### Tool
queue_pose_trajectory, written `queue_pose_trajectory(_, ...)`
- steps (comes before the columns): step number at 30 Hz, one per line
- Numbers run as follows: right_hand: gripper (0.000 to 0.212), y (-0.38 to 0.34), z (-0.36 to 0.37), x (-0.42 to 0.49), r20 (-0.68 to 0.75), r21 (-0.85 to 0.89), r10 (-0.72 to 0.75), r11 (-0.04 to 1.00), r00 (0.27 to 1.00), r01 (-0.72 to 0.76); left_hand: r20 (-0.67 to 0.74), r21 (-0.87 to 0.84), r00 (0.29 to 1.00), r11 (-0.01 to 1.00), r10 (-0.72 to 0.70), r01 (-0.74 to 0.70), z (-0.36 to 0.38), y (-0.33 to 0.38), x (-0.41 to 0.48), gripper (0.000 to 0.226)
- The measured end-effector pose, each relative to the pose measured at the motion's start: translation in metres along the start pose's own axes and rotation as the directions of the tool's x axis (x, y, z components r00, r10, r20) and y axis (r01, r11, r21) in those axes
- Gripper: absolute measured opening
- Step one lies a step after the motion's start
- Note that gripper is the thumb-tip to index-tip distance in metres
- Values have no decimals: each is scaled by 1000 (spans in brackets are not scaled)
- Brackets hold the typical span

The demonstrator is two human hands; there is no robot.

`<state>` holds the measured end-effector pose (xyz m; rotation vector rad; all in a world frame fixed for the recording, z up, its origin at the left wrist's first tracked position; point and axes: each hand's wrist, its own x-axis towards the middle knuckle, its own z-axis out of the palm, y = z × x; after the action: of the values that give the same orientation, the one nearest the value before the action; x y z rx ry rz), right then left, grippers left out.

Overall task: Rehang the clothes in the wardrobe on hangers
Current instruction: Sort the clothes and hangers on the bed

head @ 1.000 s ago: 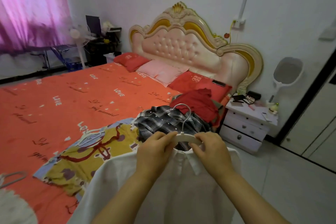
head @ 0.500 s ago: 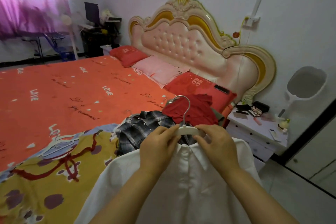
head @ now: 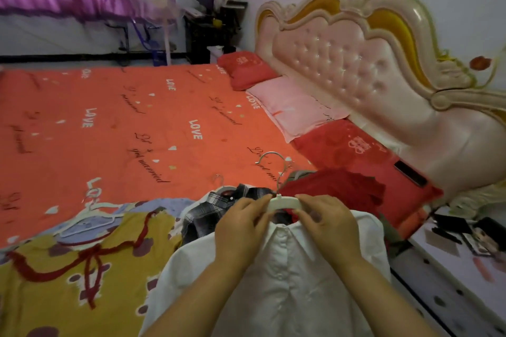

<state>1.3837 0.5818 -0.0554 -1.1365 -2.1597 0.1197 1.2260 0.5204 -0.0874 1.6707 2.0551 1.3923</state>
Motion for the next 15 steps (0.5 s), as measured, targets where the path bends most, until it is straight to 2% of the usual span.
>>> queue_pose_trajectory(7,27,75,128,113,162,149,-155,980,975,131,-96,137,974,966,-207,219,67,-78,94,33)
queue_pose_trajectory(12,26,128,224,166,289,239,-193,963,938,124,-81,268,949,911,-303,314,116,-139,151,34)
queue_pose_trajectory(15,32,151,281,178,381,257,-199,961,903,103,-64,292,908,862,-415,414,143,-179,169,36)
